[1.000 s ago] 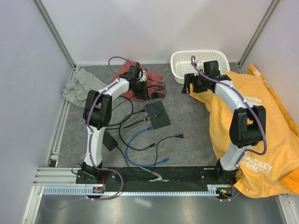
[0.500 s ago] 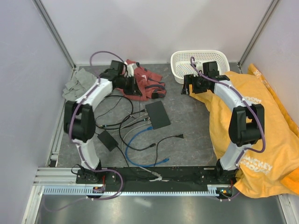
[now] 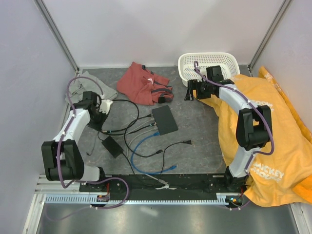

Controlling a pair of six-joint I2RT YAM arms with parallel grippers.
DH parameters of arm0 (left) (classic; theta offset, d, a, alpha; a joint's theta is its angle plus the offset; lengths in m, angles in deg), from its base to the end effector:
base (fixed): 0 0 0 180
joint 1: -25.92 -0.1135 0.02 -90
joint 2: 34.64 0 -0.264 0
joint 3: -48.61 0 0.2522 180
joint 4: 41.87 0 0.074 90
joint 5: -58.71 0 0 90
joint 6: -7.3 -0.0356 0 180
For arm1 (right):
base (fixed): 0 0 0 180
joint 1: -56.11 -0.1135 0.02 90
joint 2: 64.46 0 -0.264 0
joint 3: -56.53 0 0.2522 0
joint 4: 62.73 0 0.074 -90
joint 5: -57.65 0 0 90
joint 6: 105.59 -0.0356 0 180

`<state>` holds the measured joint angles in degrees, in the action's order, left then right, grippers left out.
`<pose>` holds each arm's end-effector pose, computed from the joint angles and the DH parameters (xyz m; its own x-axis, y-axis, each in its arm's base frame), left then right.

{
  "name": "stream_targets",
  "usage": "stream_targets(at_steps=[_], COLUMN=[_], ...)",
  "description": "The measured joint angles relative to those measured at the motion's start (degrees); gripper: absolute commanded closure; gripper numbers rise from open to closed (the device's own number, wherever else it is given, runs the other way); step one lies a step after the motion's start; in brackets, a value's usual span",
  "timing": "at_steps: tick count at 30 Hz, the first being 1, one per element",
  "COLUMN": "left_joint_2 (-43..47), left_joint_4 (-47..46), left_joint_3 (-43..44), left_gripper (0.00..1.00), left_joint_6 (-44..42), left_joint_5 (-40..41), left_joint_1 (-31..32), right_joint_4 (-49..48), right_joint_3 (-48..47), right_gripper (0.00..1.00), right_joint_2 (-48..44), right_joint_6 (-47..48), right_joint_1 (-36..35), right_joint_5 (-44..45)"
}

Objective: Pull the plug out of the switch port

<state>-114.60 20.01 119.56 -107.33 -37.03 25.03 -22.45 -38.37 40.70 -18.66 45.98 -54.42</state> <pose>0.2589 0.0005 0.2306 -0.8516 0.4015 -0.3370 0.4095 0.9109 0.0505 0.3965 0.0844 0.2408 -0.7803 -0.0890 -0.6191 -0.3568 0.8763 0.3237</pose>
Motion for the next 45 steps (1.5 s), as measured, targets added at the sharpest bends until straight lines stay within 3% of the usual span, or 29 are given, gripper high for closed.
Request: stream_targets(at_steps=[2,5,7,8,11,17,24,29,33,45], left_joint_2=[-0.1,-1.0,-2.8,-3.9,-4.9,-4.1,-2.1,-1.8,-0.4,0.7], left_joint_4=[-0.1,-1.8,-2.1,-1.7,-0.5,1.7,1.6,1.2,0.4,-0.8], left_joint_3=[-1.6,-1.3,-0.3,0.6,3.6,12.7,13.8,13.7,13.0,11.7], left_gripper=[0.94,0.68,0.57,0.29,0.01,0.02,0.04,0.05,0.05,0.06], left_joint_6=[-3.3,-6.1,-6.8,-6.8,-6.7,-5.2,0.0,3.4,5.6,8.9], left_joint_5=[6.3,13.4,15.9,15.8,12.8,-4.6,-17.2,-20.2,-21.7,-24.7], left_joint_1=[-4.2,-8.6,-9.6,-9.6,-8.9,-7.9,-7.6,-6.8,-5.7,-4.9], right_joint_4=[-0.2,-0.4,-0.4,-0.4,-0.2,0.1,0.1,0.1,0.1,-1.5], right_joint_3=[0.0,0.0,0.0,0.0,-0.4,-6.2,-14.9,-18.8,-20.1,-19.9], right_gripper=[0.12,0.1,0.05,0.04,0.02,0.02,0.02,0.02,0.15,0.2], right_joint_2=[0.2,0.7,1.1,1.2,1.2,4.8,14.4,19.8,22.1,23.3], right_joint_6=[-0.1,-0.1,0.3,0.6,2.5,3.9,5.5,5.8,5.0,0.3], right_joint_1=[-0.7,-2.3,-4.0,-5.2,-10.1,-21.0,-26.5,-28.4,-29.2,-29.6], right_joint_5=[-0.2,-0.3,0.1,0.3,2.4,4.4,11.1,16.1,18.7,27.6])
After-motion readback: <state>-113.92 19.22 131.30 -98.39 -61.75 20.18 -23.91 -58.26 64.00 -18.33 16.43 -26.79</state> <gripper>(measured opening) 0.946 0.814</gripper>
